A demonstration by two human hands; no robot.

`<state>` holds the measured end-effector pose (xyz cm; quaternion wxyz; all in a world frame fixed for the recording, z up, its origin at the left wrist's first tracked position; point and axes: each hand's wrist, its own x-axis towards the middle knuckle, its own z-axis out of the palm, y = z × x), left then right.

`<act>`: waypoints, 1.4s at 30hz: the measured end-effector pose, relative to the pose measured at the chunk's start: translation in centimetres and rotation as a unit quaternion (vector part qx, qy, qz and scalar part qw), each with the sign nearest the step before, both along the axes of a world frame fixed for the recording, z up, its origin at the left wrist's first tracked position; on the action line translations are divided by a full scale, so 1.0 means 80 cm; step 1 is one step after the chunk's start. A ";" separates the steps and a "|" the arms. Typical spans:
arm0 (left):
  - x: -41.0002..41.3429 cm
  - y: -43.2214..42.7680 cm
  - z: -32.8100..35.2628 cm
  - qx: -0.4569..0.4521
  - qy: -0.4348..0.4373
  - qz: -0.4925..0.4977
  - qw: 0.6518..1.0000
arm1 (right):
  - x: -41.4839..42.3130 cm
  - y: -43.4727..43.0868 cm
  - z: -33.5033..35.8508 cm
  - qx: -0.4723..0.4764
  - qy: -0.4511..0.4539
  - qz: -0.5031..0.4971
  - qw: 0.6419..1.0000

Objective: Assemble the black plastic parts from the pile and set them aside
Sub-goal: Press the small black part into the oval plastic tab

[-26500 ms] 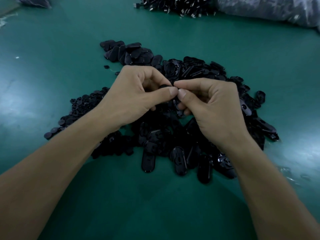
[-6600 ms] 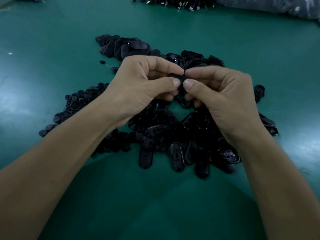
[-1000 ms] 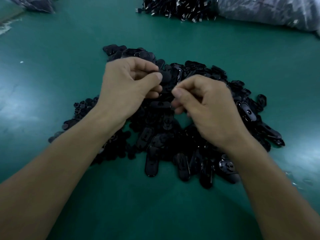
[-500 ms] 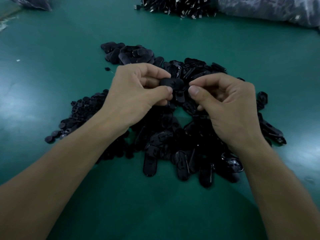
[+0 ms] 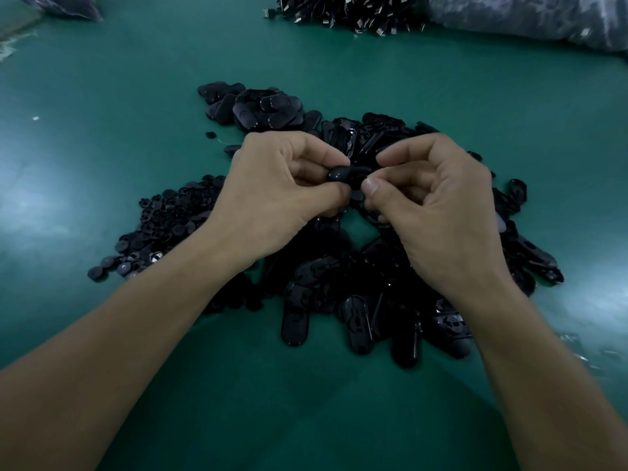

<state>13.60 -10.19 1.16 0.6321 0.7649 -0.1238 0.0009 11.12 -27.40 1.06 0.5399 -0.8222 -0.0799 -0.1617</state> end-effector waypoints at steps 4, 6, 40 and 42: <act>-0.001 0.000 0.001 0.020 -0.026 -0.004 0.999 | -0.002 0.003 0.000 -0.004 0.011 -0.004 1.000; -0.001 0.000 0.001 0.022 -0.031 -0.005 0.999 | -0.003 0.003 0.001 -0.009 0.005 -0.009 1.000; -0.008 -0.007 -0.009 0.238 -0.223 0.068 0.943 | -0.009 0.016 -0.001 -0.091 0.021 -0.006 0.996; -0.006 -0.005 -0.010 0.254 -0.226 0.080 0.937 | -0.010 0.019 -0.002 -0.070 0.032 0.012 0.997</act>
